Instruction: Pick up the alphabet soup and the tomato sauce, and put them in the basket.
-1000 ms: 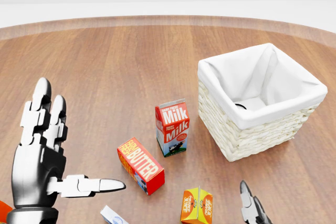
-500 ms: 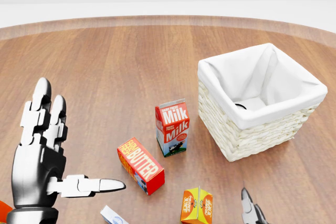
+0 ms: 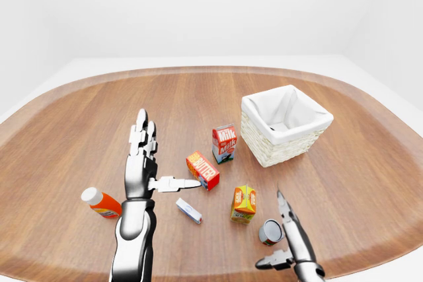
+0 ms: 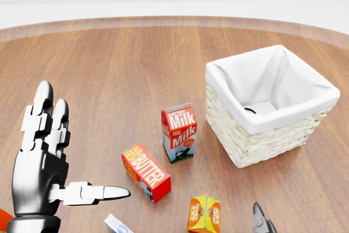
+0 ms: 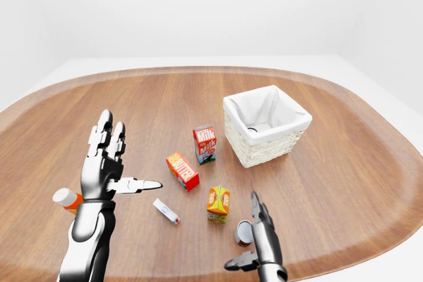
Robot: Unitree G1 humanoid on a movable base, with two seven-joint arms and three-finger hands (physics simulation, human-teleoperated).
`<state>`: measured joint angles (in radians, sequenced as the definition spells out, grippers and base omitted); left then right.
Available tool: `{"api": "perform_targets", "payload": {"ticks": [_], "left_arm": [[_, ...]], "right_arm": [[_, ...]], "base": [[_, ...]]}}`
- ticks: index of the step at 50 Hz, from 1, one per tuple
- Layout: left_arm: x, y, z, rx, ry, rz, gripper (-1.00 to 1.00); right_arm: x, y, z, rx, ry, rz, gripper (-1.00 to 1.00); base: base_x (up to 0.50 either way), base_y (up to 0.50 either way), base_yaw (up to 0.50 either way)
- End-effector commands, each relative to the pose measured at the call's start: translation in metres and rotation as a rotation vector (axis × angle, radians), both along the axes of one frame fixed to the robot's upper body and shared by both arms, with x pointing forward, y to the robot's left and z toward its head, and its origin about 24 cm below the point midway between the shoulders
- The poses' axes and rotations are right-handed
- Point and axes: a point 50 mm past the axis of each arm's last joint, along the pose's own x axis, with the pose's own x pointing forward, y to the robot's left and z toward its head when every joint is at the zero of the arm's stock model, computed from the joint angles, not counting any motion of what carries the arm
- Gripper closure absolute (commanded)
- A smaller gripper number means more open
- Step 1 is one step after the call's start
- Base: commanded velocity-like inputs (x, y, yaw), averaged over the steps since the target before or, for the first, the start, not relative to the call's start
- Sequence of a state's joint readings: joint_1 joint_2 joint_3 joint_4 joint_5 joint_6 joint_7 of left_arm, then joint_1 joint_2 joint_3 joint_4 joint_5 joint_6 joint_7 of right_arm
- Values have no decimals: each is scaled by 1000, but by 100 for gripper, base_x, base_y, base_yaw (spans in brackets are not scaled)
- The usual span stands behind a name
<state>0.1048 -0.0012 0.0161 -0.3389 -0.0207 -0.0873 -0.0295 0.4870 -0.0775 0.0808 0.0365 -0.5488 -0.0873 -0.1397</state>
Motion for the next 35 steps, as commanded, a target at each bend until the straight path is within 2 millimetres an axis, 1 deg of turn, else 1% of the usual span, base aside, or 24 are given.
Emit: {"api": "perform_targets", "payload": {"ticks": [1, 14, 17, 35], "left_arm": [[1, 2, 2, 7, -9, 15, -100], [1, 2, 2, 7, -9, 16, -100], [1, 2, 2, 6, -9, 16, -100], [1, 2, 2, 7, -9, 16, -100]], "right_arm": [[-1, -4, -4, -4, 18, -20, -100], [-2, -9, -10, -6, 43, -40, -100], [-2, -11, -13, -11, 57, -48, -100], [4, -9, -12, -3, 48, -35, -100]], "base": [[0, 0, 0], [0, 0, 0], [0, 0, 0], [0, 0, 0]]}}
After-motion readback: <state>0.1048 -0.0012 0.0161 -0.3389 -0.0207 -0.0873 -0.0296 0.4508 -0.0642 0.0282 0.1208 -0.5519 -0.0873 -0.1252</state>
